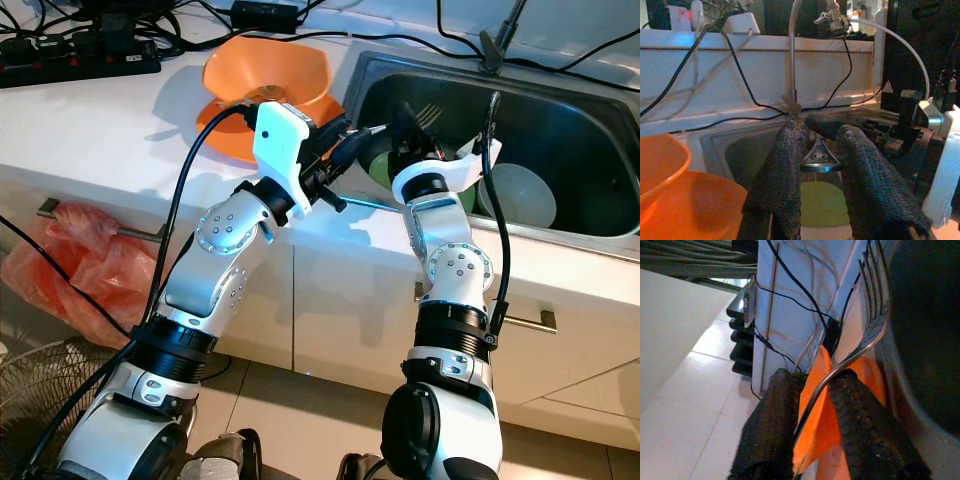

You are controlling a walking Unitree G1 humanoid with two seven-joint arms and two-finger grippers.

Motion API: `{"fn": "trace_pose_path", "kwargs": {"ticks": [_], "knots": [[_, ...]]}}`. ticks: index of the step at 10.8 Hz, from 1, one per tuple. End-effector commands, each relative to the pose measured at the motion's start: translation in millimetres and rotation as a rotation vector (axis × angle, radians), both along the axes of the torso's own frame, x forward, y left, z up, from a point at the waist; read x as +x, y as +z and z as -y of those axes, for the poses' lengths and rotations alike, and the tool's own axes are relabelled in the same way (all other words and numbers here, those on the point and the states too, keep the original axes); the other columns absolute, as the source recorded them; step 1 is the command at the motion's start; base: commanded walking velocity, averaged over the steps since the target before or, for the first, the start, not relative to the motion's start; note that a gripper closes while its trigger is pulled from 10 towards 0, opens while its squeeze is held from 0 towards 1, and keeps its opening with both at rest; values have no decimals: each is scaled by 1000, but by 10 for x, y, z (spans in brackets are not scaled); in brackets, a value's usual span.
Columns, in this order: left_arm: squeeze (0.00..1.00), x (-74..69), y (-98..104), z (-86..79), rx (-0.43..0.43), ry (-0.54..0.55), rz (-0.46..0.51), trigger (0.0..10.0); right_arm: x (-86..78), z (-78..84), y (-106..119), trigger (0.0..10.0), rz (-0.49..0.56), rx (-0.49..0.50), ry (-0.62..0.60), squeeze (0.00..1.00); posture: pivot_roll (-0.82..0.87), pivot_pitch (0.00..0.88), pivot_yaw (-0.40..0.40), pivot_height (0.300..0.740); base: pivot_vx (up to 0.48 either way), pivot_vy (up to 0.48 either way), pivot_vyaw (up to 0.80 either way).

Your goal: Kitchen organization

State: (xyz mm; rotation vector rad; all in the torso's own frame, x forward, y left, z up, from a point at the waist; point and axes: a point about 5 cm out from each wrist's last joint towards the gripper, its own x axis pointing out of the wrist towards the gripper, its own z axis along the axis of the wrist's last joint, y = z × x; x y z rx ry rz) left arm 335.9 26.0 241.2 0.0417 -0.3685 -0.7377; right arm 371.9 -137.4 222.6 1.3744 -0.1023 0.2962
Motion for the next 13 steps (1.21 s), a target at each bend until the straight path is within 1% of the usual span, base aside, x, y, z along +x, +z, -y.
{"fn": "trace_pose_path", "kwargs": {"ticks": [1, 2, 3, 4, 6, 7, 9, 10, 13], "knots": [[0, -43, 24, 24, -3, -23, 8, 10000, 0, 89, -22, 0, -12, 4, -37, 0, 60, 122, -60, 740, 0, 0, 0], [0, -64, -10, 47, 16, -52, -8, 10000, 5, 90, -15, 0, -9, 9, -40, 0, 61, 123, -60, 740, 0, 0, 0], [0, -77, -37, 63, 30, -71, -19, 10000, 8, 89, -13, 902, -9, 10, -40, 0, 61, 124, -60, 740, 0, 0, 0], [0, -90, -67, 78, 45, -85, -28, 10000, 9, 86, -13, 10000, -10, 10, -40, 0, 60, 124, -59, 740, 0, 0, 0], [0, -99, -79, 85, 56, -96, -35, 10000, 10, 83, -14, 10000, -11, 12, -41, 0, 61, 124, -59, 740, 0, 0, 0], [0, -102, -94, 86, 71, -99, -40, 10000, 10, 84, -11, 0, -6, 16, -44, 0, 60, 123, -59, 740, 0, 0, 0], [0, -65, -132, 64, 111, -54, -38, 10000, 9, 92, -11, 0, -7, 20, -50, 0, 59, 124, -58, 740, 0, 0, 0], [1000, -44, -160, 46, 124, -49, -53, 10000, 8, 93, -7, 0, -7, 24, -51, 0, 59, 124, -58, 740, 0, 0, 0], [1000, -33, -174, 36, 129, -34, -64, 10000, 11, 102, -5, 0, -8, 34, -53, 0, 60, 122, -57, 740, 0, 0, 0]]}}
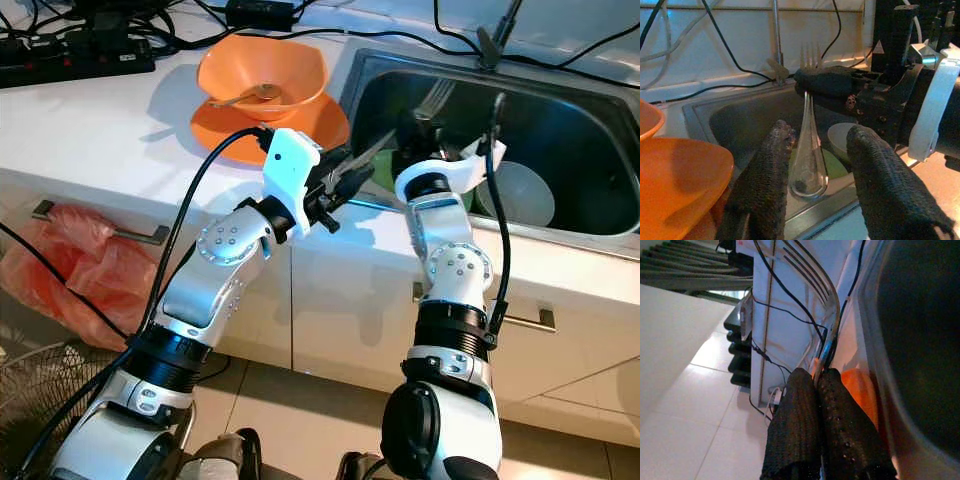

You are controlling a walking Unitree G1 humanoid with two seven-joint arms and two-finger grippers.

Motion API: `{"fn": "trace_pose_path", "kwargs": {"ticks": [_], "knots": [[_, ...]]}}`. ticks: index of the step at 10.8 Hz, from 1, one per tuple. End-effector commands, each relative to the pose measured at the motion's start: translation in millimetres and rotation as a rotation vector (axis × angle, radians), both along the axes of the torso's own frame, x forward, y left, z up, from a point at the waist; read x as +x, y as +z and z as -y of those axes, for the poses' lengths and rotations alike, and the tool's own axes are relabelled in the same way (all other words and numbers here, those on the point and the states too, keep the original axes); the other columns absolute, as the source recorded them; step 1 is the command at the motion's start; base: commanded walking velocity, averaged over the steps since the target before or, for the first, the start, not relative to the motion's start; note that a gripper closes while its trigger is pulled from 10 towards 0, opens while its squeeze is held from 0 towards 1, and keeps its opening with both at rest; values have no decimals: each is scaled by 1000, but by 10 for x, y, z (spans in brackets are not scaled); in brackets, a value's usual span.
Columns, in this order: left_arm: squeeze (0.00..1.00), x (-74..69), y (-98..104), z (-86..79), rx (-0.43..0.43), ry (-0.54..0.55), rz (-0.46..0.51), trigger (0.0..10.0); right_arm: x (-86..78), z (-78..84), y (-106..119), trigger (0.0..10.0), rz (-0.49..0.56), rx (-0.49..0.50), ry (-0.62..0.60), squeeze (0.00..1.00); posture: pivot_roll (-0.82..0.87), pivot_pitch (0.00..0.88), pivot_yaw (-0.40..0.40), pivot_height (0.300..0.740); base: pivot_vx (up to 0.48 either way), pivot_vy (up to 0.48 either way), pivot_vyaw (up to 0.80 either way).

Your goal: Kitchen organization

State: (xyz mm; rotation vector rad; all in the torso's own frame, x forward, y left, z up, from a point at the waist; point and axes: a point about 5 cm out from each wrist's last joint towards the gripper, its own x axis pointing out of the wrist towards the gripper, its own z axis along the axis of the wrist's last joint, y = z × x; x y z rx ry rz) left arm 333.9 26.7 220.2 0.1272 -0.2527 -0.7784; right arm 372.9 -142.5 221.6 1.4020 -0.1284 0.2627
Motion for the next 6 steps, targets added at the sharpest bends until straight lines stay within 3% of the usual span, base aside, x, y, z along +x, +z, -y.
{"fn": "trace_pose_path", "kwargs": {"ticks": [1, 4, 5, 6], "knots": [[1000, -6, 25, 39, 15, -11, 6, 10000, 5, 65, 11, 0, -6, 16, -22, 0, 60, 122, -57, 740, 0, 0, 0], [1000, -7, -4, 41, 32, -5, 2, 10000, 34, 204, 3, 0, -33, 45, -89, 0, 59, 115, -59, 740, 0, 0, 0], [0, 2, -21, 23, 51, 16, 9, 10000, 51, 325, -4, 0, -48, 44, -148, 0, 59, 115, -59, 740, 0, 0, 0], [0, 16, -52, -11, 52, 41, 0, 10000, 58, 438, -14, 0, -62, 30, -202, 0, 58, 111, -59, 740, 0, 0, 0]]}}
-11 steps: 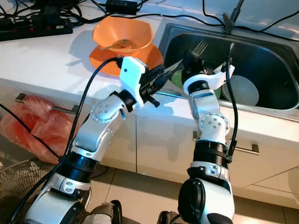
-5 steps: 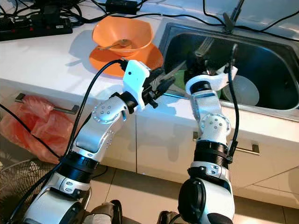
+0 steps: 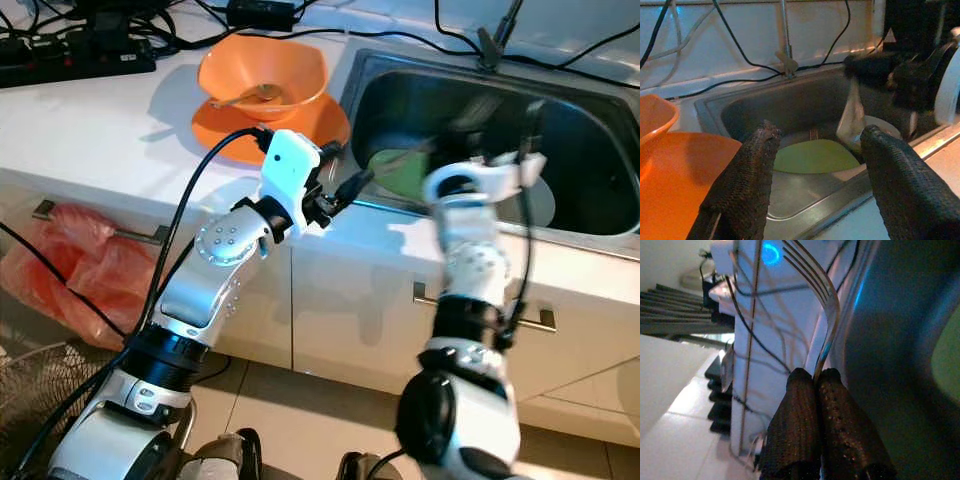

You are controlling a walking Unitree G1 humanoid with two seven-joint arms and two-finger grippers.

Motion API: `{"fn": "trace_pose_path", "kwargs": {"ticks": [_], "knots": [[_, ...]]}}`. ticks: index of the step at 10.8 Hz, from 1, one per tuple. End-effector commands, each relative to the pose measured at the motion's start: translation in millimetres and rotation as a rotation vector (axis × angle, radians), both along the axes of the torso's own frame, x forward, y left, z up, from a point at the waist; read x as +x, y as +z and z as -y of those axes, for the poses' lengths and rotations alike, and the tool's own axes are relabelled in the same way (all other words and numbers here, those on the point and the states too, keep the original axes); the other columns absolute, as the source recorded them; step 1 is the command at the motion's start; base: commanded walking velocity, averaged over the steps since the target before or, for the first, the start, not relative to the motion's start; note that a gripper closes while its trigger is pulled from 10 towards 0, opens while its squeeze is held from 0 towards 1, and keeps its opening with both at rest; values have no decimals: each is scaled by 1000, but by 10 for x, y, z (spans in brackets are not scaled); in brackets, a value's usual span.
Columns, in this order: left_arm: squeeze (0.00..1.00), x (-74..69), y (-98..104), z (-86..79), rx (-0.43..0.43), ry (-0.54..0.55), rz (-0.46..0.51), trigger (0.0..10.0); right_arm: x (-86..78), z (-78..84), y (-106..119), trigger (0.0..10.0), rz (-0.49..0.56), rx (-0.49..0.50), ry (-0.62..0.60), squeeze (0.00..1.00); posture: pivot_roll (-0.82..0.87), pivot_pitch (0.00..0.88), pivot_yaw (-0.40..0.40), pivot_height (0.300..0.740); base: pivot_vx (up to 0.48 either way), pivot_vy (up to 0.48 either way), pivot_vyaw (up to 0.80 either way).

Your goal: Kitchen organization

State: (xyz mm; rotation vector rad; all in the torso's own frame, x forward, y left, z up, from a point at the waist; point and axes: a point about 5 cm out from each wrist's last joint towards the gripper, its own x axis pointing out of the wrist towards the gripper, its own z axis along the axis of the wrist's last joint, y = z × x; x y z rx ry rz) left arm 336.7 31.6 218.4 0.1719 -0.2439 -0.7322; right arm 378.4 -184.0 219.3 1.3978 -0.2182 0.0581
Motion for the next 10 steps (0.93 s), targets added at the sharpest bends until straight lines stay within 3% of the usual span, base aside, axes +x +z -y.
{"fn": "trace_pose_path", "kwargs": {"ticks": [1, 2, 3, 6, 10], "knots": [[0, 4, -58, -9, 9, 16, -16, 10000, 1, 86, 5, 0, -10, -25, -45, 0, 58, 109, -59, 740, 0, 0, 0], [0, 11, -72, -36, 5, 28, -22, 10000, 1, 106, 6, 0, -13, -30, -59, 0, 59, 108, -59, 740, 0, 0, 0], [0, 20, -118, -112, 7, 63, -38, 10000, 4, 171, 15, 10000, -30, -160, -135, 0, 61, 108, -60, 740, 0, 0, 0], [0, 5, -159, -163, 13, 89, -42, 10000, -21, 170, -6, 10000, -12, -485, -232, 0, 68, 118, -66, 740, 0, 0, 0], [0, -14, -152, -177, 3, 99, -30, 10000, -43, 119, -105, 10000, 5, -610, -279, 0, 71, 124, -70, 740, 0, 0, 0]]}}
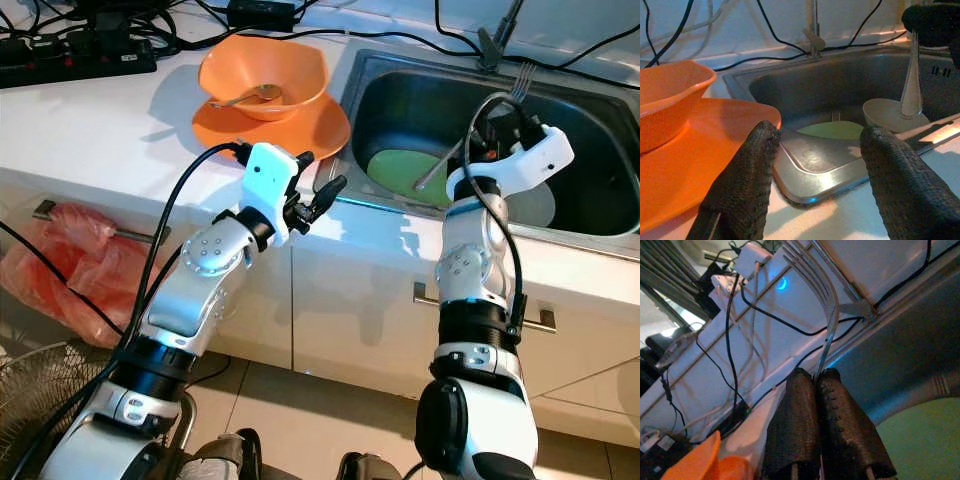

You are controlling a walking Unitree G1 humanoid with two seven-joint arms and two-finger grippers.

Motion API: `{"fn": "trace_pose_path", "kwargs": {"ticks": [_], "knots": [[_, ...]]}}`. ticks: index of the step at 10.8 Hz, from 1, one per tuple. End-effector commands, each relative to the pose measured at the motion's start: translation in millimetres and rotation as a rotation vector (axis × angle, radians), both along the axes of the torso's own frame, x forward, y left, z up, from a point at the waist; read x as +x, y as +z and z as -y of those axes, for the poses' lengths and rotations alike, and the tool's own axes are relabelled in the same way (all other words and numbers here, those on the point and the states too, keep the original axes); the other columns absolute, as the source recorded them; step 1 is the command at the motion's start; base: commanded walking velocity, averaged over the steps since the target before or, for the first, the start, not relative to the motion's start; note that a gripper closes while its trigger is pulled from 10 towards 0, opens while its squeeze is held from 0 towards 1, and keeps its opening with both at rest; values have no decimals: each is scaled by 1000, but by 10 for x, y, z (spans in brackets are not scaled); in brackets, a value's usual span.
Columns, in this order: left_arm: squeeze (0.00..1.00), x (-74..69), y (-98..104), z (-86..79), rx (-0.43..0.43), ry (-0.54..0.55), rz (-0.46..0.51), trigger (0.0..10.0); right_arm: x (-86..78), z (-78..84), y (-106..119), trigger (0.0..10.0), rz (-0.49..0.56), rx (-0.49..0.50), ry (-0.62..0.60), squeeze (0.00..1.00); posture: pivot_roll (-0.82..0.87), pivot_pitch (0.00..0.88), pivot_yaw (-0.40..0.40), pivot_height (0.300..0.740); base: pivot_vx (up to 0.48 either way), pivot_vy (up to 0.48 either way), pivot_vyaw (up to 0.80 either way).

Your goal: Kitchen organization

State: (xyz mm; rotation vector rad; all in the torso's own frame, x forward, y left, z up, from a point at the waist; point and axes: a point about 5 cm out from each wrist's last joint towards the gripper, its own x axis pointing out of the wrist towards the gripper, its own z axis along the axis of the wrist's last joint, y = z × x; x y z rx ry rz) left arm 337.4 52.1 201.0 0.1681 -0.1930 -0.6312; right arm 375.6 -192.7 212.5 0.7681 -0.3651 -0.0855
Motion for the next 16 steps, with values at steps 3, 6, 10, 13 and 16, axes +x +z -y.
{"fn": "trace_pose_path", "kwargs": {"ticks": [3, 6, 10, 13, 16], "knots": [[0, -39, 32, 34, 2, -16, 21, 10000, -32, -18, -94, 10000, 9, -56, -17, 0, 69, 129, -68, 740, 0, 0, 0], [0, -46, 37, 38, 3, -16, 29, 10000, -63, -82, -222, 10000, -7, -124, -13, 0, 72, 131, -68, 740, 0, 0, 0], [0, -34, 65, 23, -15, 3, 44, 10000, -62, -67, -119, 10000, 53, -136, -54, 0, 74, 128, -69, 740, 0, 0, 0], [0, -39, -32, 37, -14, -7, -3, 10000, -6, -86, -86, 10000, 46, -249, -52, 0, 72, 124, -67, 740, 0, 0, 0], [0, -44, -167, 31, -41, 15, -51, 10000, 73, -46, 7, 10000, 52, -291, -58, 0, 66, 113, -68, 740, 0, 0, 0]]}}
